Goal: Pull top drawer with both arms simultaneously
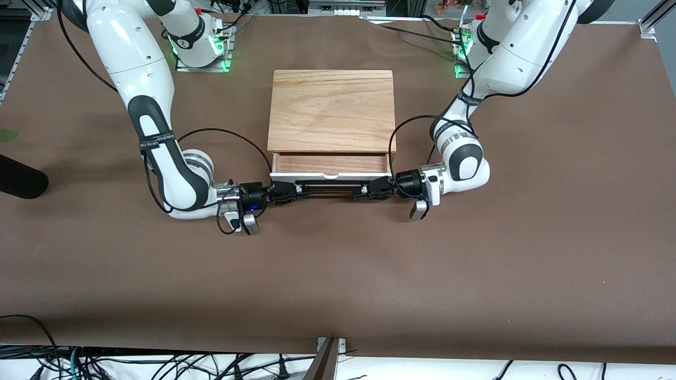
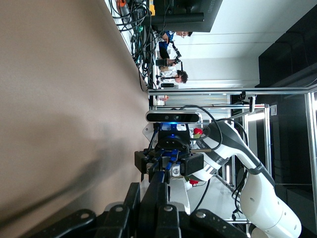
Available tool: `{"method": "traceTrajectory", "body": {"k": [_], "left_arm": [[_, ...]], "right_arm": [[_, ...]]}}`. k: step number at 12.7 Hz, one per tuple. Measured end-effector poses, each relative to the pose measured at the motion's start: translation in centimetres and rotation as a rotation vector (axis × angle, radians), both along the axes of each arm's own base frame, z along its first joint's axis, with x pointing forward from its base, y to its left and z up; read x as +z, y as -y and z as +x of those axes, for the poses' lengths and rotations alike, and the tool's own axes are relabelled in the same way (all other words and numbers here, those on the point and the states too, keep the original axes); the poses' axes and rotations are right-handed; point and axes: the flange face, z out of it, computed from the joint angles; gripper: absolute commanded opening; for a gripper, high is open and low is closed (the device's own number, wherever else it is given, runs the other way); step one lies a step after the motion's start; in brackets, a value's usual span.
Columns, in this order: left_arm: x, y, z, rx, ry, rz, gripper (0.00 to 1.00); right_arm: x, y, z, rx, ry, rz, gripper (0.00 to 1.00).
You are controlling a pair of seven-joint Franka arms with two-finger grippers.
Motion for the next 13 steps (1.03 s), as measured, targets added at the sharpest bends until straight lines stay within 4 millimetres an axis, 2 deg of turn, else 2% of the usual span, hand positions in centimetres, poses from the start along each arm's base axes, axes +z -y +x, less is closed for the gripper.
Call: {"method": "traceTrajectory", "body": {"k": [8, 13], "left_arm": [[0.0, -0.2, 1.5, 0.013, -0.001, -0.001, 0.0], [-0.1, -0.1, 1.8, 0.014, -0.008, 0.001, 0.0]], "right_arm": [[0.0, -0.1, 1.5, -0.013, 0.01, 0.002, 0.0], [-0.1, -0.1, 1.8, -0.02, 0.009, 0.002, 0.0]]}}
